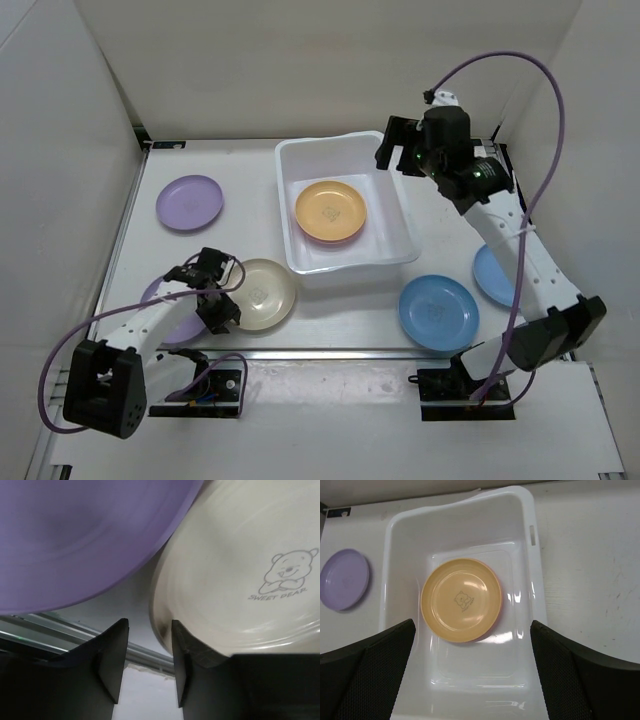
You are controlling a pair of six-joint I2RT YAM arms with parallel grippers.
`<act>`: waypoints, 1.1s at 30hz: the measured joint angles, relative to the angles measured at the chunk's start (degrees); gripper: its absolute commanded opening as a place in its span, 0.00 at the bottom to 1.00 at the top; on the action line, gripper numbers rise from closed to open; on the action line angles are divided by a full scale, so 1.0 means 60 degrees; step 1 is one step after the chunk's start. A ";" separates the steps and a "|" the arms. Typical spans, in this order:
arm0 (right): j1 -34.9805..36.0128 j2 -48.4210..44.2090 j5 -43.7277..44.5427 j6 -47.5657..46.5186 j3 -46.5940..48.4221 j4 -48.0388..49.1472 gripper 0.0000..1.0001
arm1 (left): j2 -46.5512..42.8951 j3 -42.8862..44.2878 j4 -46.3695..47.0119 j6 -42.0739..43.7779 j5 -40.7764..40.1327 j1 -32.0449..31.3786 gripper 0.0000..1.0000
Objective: Place the plates into the plastic bin on the countertop
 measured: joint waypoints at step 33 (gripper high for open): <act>-0.1974 -0.2656 0.2284 0.1450 -0.2586 -0.1413 0.99 | 0.1974 1.0473 0.0091 0.1861 -0.4619 -0.0397 0.10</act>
